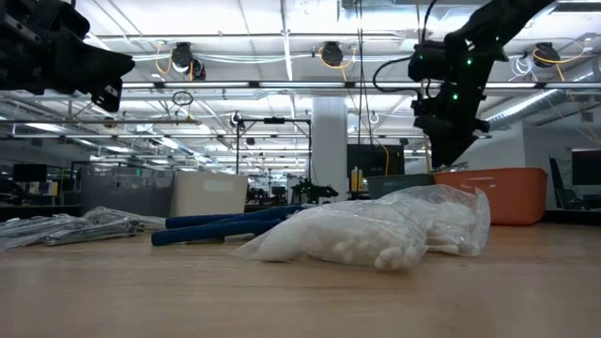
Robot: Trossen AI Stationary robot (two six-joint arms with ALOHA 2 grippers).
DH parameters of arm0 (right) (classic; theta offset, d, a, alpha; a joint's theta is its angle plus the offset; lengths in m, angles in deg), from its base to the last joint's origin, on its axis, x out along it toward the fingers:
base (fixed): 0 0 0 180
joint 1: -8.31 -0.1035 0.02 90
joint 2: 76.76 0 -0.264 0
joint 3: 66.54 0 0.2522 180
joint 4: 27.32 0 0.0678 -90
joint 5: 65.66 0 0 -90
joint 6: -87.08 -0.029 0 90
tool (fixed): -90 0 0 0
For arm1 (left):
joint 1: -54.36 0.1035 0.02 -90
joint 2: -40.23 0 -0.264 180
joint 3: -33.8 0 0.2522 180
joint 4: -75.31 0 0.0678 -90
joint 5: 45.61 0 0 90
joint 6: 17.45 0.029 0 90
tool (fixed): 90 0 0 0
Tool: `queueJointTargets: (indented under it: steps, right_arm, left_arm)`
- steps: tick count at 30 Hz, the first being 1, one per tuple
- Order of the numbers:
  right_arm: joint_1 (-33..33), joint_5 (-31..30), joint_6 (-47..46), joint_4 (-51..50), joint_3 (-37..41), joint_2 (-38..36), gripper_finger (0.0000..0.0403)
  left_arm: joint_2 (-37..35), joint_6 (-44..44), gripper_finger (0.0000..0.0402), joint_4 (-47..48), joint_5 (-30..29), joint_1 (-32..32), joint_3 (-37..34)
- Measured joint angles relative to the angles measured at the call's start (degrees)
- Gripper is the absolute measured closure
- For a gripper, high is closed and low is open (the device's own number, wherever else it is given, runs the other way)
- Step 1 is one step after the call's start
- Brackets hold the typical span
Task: Pick & Place Travel size toiletries
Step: Put the blue toothbrush into the orange bin
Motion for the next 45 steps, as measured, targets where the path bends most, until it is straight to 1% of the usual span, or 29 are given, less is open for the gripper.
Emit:
queueJointTargets:
  steps: [6,10,13,16,20,31,35,38,41,45]
  right_arm:
    - [1.3,-0.1,0.3,3.2,1.4,2.9,0.0191]
    - [2.5,-0.4,1.0,3.4,1.5,4.5,0.0190]
    - [3.7,-0.4,1.3,4.6,1.5,5.6,0.0198]
    - [4.7,-0.4,1.3,5.4,1.5,6.1,0.0214]
    - [5.0,-0.4,1.5,5.7,1.5,6.0,0.0250]
    - [5.0,-0.3,4.8,6.4,1.5,5.9,0.0393]
    - [5.0,-0.3,4.8,6.7,1.5,5.6,0.0398]
    - [4.5,-0.4,4.1,6.7,1.5,3.7,0.0402]
    - [3.7,-0.3,2.5,6.6,1.5,0.5,0.0402]
    - [2.0,-1.2,-1.4,4.4,1.5,-5.7,0.0402]
  left_arm:
    - [0.0,0.0,0.0387,0.0,0.0,0.0,0.0]
    - [0.0,0.0,0.0387,0.0,0.0,0.0,0.0]
    - [0.0,0.0,0.0387,0.0,0.0,0.0,0.0]
    - [0.0,0.0,0.0387,0.0,0.0,0.0,0.0]
    - [0.0,0.0,0.0387,0.0,0.0,0.0,0.0]
    - [0.0,0.0,0.0387,0.0,0.0,0.0,0.0]
    - [0.0,0.0,0.0387,0.0,0.0,0.0,0.0]
    - [0.0,0.0,0.0387,0.0,0.0,0.0,0.0]
    - [0.0,0.0,0.0387,0.0,0.0,0.0,0.0]
    - [0.0,0.0,0.0387,0.0,0.0,0.0,0.0]
